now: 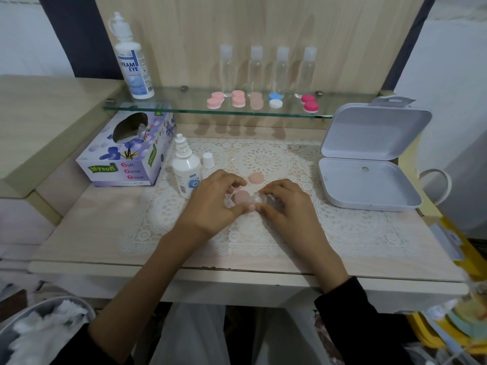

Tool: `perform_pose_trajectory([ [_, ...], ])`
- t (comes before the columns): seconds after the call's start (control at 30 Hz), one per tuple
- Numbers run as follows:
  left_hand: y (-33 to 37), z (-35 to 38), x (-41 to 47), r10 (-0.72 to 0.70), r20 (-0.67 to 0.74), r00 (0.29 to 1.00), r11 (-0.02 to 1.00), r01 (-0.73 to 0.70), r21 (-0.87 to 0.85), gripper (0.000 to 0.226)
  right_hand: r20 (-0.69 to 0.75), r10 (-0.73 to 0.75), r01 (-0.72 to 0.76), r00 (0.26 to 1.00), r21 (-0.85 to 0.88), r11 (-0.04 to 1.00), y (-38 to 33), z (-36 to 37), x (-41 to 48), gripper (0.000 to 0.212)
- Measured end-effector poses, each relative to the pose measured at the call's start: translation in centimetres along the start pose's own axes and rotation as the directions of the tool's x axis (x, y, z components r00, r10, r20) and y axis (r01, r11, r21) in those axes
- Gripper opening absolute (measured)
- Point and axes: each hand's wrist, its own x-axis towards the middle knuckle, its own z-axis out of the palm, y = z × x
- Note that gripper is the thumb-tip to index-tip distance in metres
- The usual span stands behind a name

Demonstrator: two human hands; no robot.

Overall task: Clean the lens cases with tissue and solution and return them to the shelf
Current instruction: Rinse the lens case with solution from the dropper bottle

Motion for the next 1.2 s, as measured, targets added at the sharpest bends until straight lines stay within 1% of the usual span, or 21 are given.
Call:
perform_pose_trajectory([
  [0.13, 0.2, 0.3, 0.0, -0.003, -0.004, 1.000, 1.000, 0.003, 0.015, 0.029, -0.005, 0.002, -0.002, 1.000, 0.009, 1.000, 0.0, 0.0, 0.0, 0.027],
  [0.27, 0.1, 0.4, 0.0, -0.008, -0.004, 1.000, 1.000, 0.008, -0.017, 0.026, -0.002, 0.008, -0.008, 1.000, 0.009, 1.000, 0.0, 0.0, 0.0, 0.027],
  [0.63, -0.6, 0.4, -0.3, 0.062, 0.007, 0.998, 0.988, -0.061, -0.141, 0.029, 0.010, 0.026, -0.026, 1.000, -0.005, 1.000, 0.1, 0.1, 0.1, 0.027],
  [0.9, -1.3, 0.5, 0.0, 0.131, 0.046, 0.990, 0.980, -0.123, -0.156, 0.031, 0.004, 0.005, -0.005, 1.000, -0.013, 1.000, 0.3, 0.1, 0.2, 0.025],
  [1.2, -1.7, 0.6, 0.1, 0.163, 0.057, 0.985, 0.974, -0.152, -0.167, 0.036, 0.002, 0.025, -0.025, 1.000, 0.008, 1.000, 0.3, 0.1, 0.2, 0.026],
])
